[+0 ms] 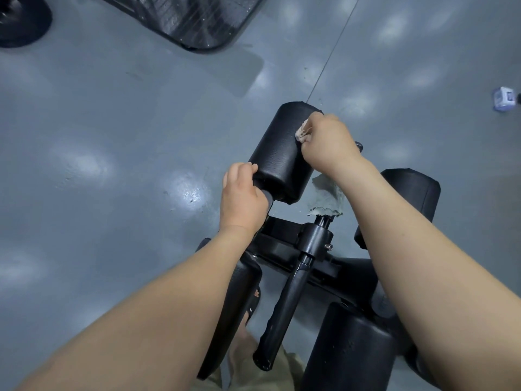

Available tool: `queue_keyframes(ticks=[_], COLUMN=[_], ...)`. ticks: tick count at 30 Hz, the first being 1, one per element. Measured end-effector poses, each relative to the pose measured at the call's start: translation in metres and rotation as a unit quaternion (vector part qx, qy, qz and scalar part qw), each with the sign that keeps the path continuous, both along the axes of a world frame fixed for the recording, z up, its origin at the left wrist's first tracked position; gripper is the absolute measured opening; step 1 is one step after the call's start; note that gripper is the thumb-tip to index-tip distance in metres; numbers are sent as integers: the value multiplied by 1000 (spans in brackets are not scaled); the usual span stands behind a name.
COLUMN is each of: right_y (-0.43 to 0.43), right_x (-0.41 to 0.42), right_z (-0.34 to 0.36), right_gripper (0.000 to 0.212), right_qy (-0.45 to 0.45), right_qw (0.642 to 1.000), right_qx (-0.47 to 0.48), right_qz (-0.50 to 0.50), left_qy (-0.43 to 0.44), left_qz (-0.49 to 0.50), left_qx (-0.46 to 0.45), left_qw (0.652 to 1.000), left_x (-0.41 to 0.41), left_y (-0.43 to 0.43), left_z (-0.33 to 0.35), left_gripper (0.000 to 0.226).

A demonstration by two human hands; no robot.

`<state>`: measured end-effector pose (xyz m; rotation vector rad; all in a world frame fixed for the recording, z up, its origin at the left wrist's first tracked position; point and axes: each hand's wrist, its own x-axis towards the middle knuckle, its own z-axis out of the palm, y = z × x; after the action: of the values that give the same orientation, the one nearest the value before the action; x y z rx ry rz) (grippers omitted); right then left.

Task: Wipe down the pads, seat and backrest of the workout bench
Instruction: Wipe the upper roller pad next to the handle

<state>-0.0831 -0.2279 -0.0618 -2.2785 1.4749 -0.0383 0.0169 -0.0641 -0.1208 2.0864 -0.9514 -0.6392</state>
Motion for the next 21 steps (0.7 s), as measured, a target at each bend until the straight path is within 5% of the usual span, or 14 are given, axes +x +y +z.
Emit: queue_keyframes(ticks=[4,7,21], right_y=[-21,-38,-48], right_x=[2,8,10], right_z=[6,9,4], right_gripper=[31,17,41], right_qy=[-69,1,38], right_qw=[994,994,998], right_qx=[-36,-20,-41], right_qz=[-74,-111,-32], left_qy=[-2,-17,-96], left_qz=[-12,-24,-68], left_qx=[-1,-14,-43], left_qw=[1000,999,992], left_x=[1,1,-1], left_y=[0,0,1], left_z=[1,2,0], left_gripper=[47,44,46])
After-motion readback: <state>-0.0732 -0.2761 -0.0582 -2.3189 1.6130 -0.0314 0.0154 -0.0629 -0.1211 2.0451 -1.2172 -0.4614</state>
